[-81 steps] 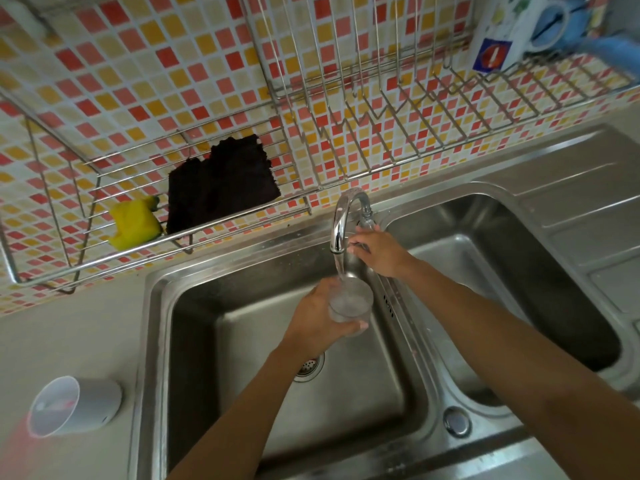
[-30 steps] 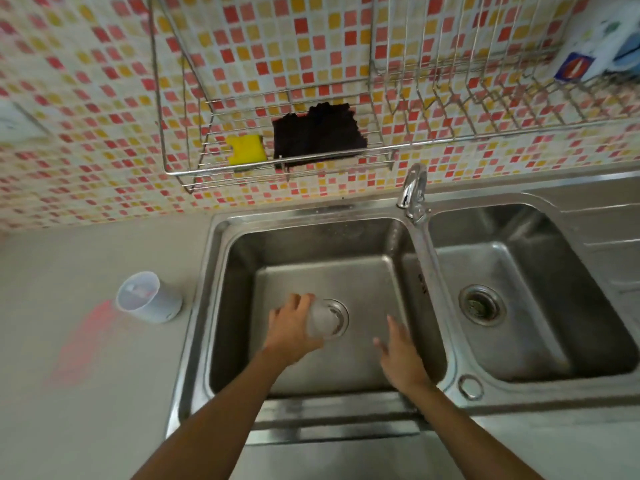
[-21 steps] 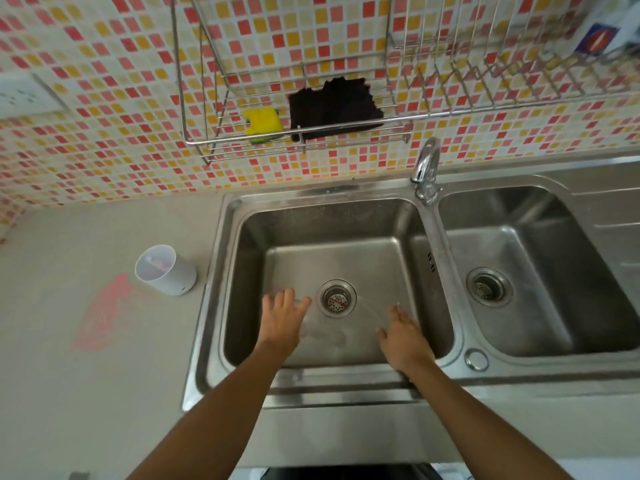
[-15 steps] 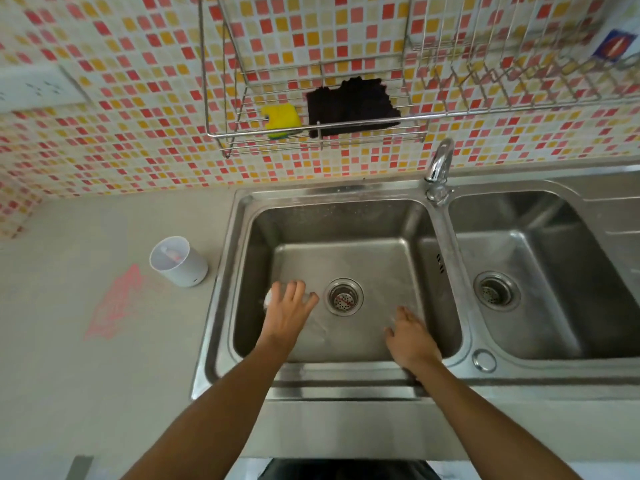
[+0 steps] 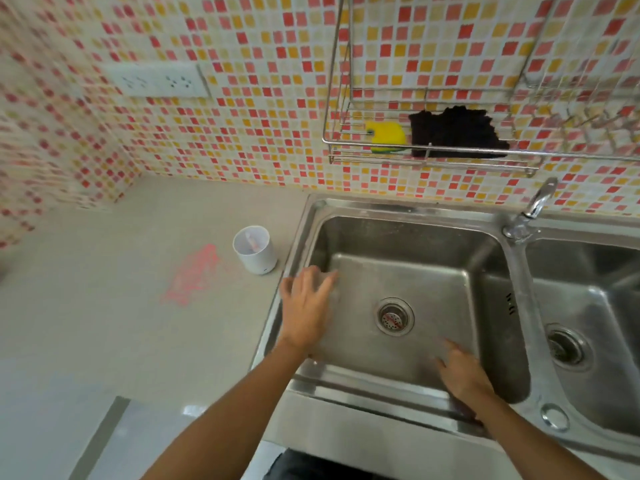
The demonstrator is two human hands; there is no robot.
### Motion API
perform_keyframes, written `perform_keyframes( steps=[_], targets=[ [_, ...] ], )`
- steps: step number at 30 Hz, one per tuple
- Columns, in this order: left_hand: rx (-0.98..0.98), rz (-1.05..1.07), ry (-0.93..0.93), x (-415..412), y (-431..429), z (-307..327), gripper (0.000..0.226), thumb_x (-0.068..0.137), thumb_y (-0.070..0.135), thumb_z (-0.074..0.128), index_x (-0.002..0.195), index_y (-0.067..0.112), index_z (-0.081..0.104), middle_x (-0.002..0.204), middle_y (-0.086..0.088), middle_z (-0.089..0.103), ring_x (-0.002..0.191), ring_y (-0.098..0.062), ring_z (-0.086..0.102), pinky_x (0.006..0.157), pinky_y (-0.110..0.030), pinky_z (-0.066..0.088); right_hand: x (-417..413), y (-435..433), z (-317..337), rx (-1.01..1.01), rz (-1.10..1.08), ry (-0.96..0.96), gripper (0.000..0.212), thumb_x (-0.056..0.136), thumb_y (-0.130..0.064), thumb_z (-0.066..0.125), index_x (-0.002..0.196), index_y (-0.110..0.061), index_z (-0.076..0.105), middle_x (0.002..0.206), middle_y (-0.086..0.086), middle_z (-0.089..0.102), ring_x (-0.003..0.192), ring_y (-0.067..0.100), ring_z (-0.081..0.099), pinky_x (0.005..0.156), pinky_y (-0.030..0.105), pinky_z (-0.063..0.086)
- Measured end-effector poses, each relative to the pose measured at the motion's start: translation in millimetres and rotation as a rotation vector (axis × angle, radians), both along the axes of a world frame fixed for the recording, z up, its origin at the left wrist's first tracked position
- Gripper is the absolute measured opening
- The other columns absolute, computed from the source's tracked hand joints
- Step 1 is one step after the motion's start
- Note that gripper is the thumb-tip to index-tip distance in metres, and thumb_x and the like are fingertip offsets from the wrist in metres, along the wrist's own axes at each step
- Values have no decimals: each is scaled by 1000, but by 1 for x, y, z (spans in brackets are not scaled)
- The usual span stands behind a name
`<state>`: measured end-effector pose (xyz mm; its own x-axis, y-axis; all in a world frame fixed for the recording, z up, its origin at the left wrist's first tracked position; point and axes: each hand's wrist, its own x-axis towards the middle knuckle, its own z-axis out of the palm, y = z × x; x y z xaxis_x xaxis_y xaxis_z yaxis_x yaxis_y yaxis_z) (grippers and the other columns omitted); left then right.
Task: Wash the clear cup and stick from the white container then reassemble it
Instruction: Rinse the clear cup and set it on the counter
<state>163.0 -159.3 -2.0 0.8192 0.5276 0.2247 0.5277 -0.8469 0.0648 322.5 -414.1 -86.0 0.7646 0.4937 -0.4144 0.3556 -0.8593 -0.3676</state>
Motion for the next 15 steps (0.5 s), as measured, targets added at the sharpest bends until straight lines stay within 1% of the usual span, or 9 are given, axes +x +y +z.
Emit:
perform_keyframes(
  steps=[2, 4, 6, 8, 10, 12, 15],
  targets=[
    [-104, 119, -101, -24, 18, 3, 68, 71, 40, 76, 130, 31, 43, 128, -6, 50, 118, -25, 49, 98, -51, 34, -10, 21, 7, 49, 26, 3, 39, 92, -29, 60, 128, -17, 53, 115, 8, 65, 103, 24, 62, 90, 35, 47],
    [-196, 221, -215, -51, 36, 2, 73, 70, 46, 77, 131, 29, 42, 128, -4, 51, 117, -24, 49, 98, -46, 33, -23, 55, 14, 190, 57, 22, 42, 88, -24, 66, 128, -13, 56, 121, 9, 64, 111, 27, 60, 94, 32, 43],
    [-306, 322, -292, -76, 52, 5, 79, 67, 50, 78, 132, 26, 43, 127, -2, 51, 117, -24, 47, 98, -43, 34, -35, 98, 26, 292, 79, 44, 43, 84, -22, 71, 123, -9, 60, 118, 11, 66, 110, 29, 61, 93, 32, 44],
    [-397, 393, -341, -100, 68, 6, 83, 65, 56, 79, 132, 23, 42, 126, 0, 52, 116, -23, 46, 98, -42, 37, -46, 145, 42, 357, 129, 45, 47, 83, -24, 72, 125, -6, 59, 120, 13, 65, 114, 29, 59, 96, 33, 42],
    [-475, 419, -372, -119, 83, 3, 86, 63, 53, 81, 131, 20, 42, 126, -1, 52, 115, -25, 47, 98, -44, 41, -58, 193, 65, 430, 195, 55, 53, 85, -30, 71, 131, -10, 54, 130, 9, 60, 122, 26, 54, 101, 31, 38],
    [-542, 415, -386, -134, 96, 0, 88, 63, 50, 84, 132, 16, 41, 128, -3, 52, 115, -26, 47, 98, -44, 43, -70, 236, 86, 482, 224, 97, 61, 85, -35, 69, 138, -15, 46, 138, 5, 53, 127, 23, 48, 101, 29, 36],
    [-617, 401, -385, -147, 108, -5, 91, 63, 45, 86, 135, 13, 40, 131, -5, 51, 119, -25, 46, 100, -40, 42, -82, 288, 102, 536, 246, 122, 75, 81, -39, 72, 144, -14, 37, 146, 5, 44, 134, 22, 41, 108, 32, 33]
  ],
)
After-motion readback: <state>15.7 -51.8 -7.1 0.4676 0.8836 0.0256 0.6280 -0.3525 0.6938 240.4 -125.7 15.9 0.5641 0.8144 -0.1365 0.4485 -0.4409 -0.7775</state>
